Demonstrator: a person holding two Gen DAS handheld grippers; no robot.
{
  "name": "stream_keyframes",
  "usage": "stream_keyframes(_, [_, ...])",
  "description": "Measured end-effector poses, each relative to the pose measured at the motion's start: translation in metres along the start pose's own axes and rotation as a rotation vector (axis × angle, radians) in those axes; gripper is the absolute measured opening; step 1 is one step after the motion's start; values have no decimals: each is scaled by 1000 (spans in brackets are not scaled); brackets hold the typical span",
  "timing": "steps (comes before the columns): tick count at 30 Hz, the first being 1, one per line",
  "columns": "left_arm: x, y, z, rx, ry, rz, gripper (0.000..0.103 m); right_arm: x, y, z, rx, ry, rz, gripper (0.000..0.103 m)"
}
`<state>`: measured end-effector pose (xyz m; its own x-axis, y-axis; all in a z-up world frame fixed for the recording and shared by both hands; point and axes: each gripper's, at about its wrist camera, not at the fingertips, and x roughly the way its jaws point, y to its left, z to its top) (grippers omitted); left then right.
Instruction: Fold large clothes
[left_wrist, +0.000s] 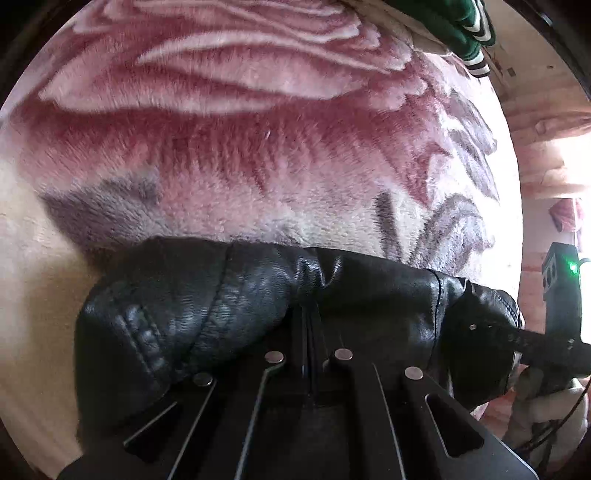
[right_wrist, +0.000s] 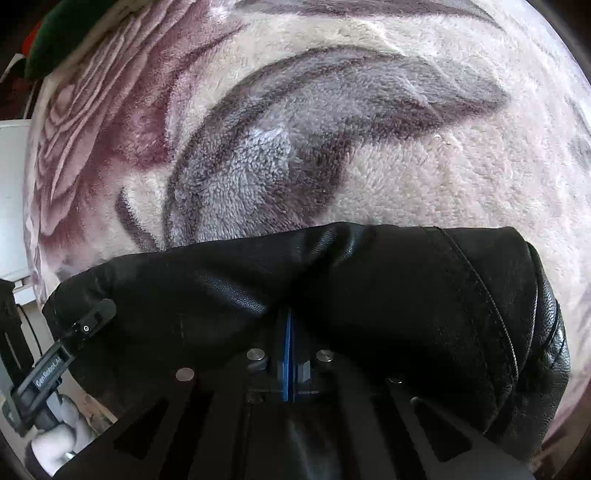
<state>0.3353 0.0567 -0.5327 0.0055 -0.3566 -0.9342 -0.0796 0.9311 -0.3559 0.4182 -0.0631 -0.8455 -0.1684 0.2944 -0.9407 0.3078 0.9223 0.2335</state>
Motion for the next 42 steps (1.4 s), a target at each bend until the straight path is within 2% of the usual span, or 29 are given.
stream_keyframes(2, [-30,-12,-5,48,-48,44,4,-27,-7,-6,31,-4,84,0])
stream_keyframes(3, [-46,-15,-10,65,-86,52,4,-43,-11,-12,18,-36,112,0])
stream_keyframes(5, [-63,-9,-19,55,-128,63,4,-77,-24,-28,-11,-105,125,0])
stream_keyframes(7, [-64,8,-26,25,-128,91,4,-90,-48,-42,10,-129,112,0])
stream_keyframes(8, [-59,17,-28,10,-114,107,4,-85,-61,-45,28,-116,89,0])
stream_keyframes(10, [-38,43,-32,-56,-71,42,4,-61,-87,-44,68,-69,57,0])
stream_keyframes(12, [-23,51,-32,-105,-56,-2,4,-27,-113,-45,123,10,93,0])
stream_keyframes(15, [-35,38,-34,-83,-67,49,4,-23,-122,-48,157,9,153,0])
stream_keyframes(16, [-41,33,-37,-75,-72,65,4,-30,-125,-51,167,4,183,4])
stream_keyframes(18, [-54,16,-47,-40,-75,102,4,-47,-137,-64,193,-19,272,30])
stream_keyframes(20, [-61,1,-55,8,-89,123,4,-62,-155,-84,234,-40,363,73])
stream_keyframes(21, [-66,-8,-63,38,-94,133,8,-71,-163,-95,253,-56,367,77])
stream_keyframes(23, [-67,-28,-76,77,-92,134,49,-77,-178,-114,272,-57,354,78])
stream_keyframes(24, [-65,-37,-84,91,-88,126,94,-81,-186,-126,279,-46,352,78])
stream_keyframes(25, [-63,-46,-92,93,-85,119,103,-82,-194,-139,286,-34,348,78])
stream_keyframes(29, [-44,-91,-124,119,-47,83,103,-100,-219,-163,312,-26,337,78])
stream_keyframes(32, [-33,-133,-139,115,-61,89,103,-118,-233,-162,273,-33,399,78])
stream_keyframes(34, [-29,-151,-148,96,-89,94,103,-117,-241,-142,227,-20,428,78])
stream_keyframes(38, [-14,-182,-178,-12,-165,186,103,-73,-229,-78,125,70,538,78])
stream_keyframes(42, [14,-191,-223,-212,-156,128,103,-39,-202,-22,-35,165,640,78])
